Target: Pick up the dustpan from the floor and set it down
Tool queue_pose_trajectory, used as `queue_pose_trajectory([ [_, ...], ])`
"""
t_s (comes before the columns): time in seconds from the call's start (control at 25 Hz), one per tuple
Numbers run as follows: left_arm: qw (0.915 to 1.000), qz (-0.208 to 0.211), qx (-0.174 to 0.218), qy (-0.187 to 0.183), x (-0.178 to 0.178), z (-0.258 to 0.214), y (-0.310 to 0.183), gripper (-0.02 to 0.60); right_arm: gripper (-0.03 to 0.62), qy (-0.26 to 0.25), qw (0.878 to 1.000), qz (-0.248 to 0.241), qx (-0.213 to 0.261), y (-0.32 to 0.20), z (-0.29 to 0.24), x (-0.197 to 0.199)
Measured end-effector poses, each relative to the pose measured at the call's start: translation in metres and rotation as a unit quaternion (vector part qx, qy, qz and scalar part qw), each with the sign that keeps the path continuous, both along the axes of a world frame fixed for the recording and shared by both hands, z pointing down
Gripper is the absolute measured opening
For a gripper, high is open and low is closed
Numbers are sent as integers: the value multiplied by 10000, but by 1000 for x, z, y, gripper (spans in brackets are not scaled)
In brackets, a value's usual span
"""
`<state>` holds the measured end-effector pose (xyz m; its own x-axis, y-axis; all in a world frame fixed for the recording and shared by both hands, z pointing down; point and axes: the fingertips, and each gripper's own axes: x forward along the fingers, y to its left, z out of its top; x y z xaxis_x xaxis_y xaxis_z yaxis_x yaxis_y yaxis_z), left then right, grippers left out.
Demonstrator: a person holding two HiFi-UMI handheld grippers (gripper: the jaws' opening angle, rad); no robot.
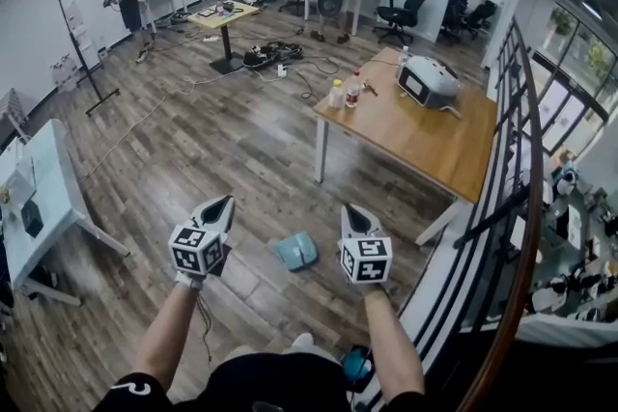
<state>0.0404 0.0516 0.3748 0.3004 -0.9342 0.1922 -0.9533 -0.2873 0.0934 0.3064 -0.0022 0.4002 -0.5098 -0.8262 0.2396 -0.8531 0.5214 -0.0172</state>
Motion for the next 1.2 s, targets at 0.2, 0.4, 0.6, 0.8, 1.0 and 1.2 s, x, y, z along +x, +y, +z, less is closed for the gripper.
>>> queue_pose_trajectory([
  [0.2,10000,9,-61,10,6,10,-24,-3,-6,11,10000,-42,-89,-22,9,-5],
  [0.4,9999,95,-123,48,-6,25,-45,-3,-6,23,9998,-25,-197,-42,19,-21],
  [0.6,9994,244,-186,150,-30,40,-80,-3,-6,68,9997,114,-217,-70,26,-41],
  [0.8,9985,345,-308,280,-55,54,-113,-3,-6,130,9993,216,-264,-93,37,-65],
  [1.0,9973,479,-455,323,-65,76,-135,-3,-6,145,9988,260,-386,-114,55,-79],
  [1.2,9961,569,-584,349,-75,111,-150,-3,-5,135,9981,331,-511,-129,88,-88],
])
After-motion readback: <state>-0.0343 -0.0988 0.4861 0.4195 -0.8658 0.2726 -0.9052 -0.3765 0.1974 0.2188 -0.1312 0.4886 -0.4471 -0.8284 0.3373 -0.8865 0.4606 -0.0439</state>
